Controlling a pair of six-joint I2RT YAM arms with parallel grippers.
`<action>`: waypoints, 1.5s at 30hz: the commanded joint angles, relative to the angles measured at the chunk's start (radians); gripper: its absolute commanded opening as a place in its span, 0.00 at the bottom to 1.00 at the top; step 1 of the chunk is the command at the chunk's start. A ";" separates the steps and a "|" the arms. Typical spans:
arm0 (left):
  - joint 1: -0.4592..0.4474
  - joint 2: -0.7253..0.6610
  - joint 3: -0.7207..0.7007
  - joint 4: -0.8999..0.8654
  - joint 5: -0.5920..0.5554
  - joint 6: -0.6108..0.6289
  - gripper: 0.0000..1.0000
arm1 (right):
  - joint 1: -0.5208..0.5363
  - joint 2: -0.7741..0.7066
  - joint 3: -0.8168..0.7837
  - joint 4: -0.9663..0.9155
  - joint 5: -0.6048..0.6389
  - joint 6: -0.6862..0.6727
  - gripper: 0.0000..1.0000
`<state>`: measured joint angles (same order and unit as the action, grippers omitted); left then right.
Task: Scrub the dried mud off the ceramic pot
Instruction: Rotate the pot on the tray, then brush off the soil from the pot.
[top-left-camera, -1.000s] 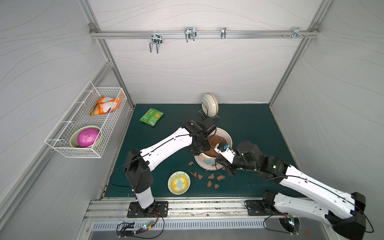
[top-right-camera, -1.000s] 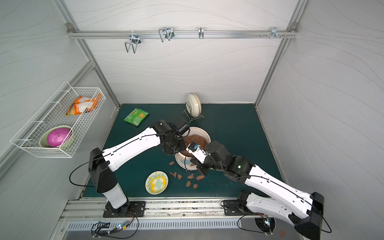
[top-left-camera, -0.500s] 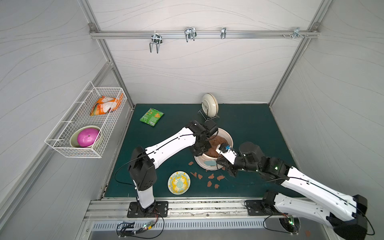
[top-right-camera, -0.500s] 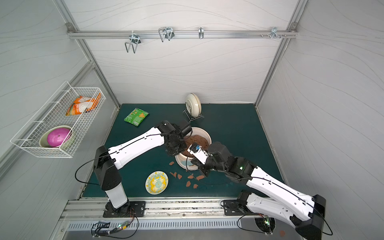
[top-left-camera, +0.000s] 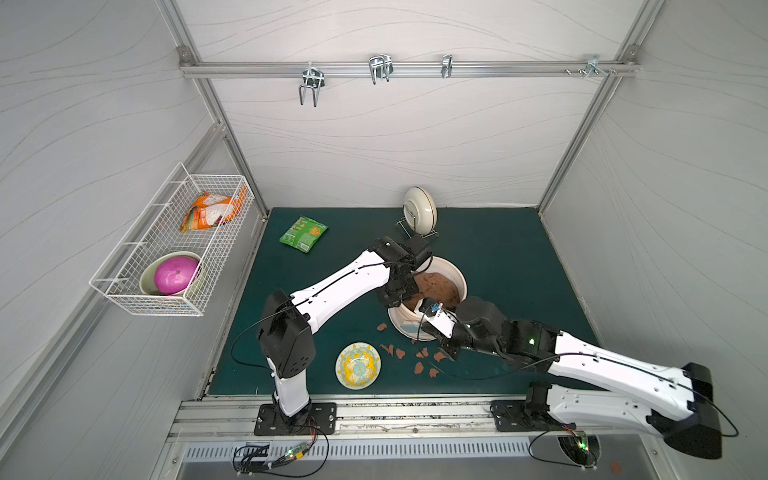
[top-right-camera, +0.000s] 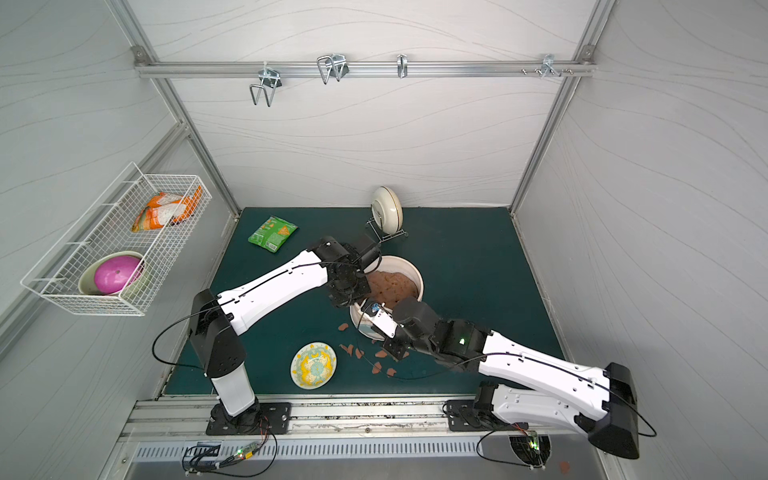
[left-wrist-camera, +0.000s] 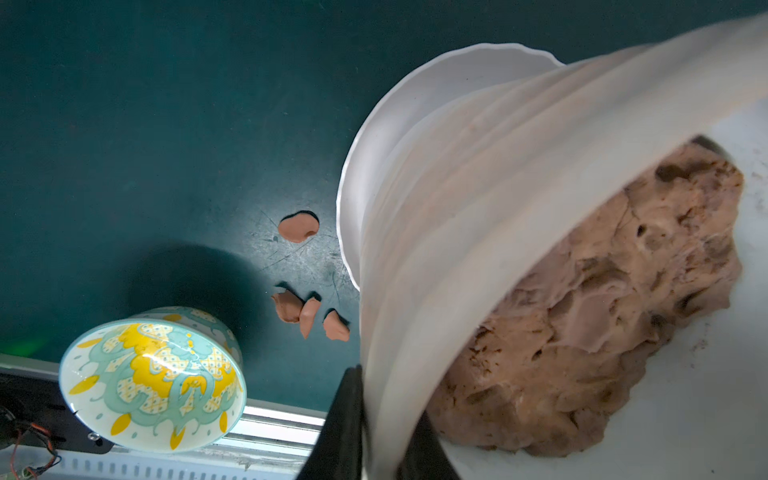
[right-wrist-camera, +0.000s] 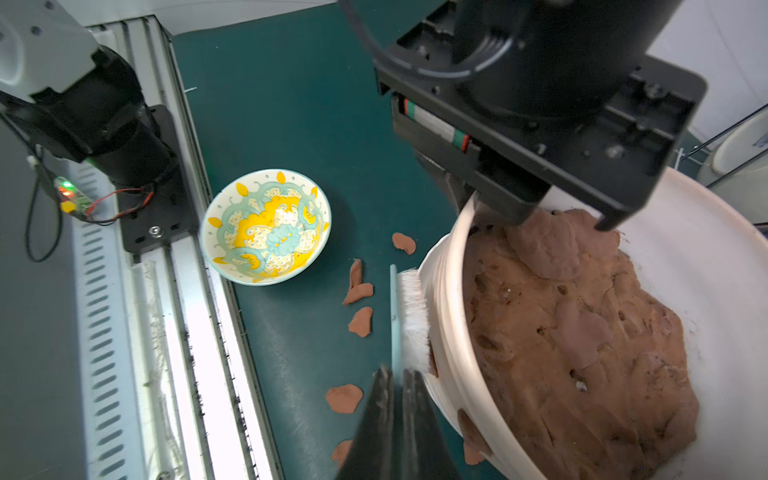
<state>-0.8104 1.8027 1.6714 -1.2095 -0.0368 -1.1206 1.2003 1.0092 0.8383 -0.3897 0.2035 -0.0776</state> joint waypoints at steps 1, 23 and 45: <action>0.004 0.032 0.036 0.065 0.016 0.075 0.11 | 0.056 0.045 0.007 0.043 0.226 -0.014 0.00; 0.033 0.043 0.030 0.091 0.054 0.125 0.09 | 0.096 0.072 0.004 -0.179 0.327 0.089 0.00; 0.053 0.084 0.056 0.112 0.102 0.242 0.09 | -0.033 -0.078 0.020 -0.025 -0.085 0.058 0.00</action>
<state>-0.7620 1.8328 1.7077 -1.2251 0.0093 -0.9516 1.1824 0.9279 0.8383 -0.4610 0.1726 0.0029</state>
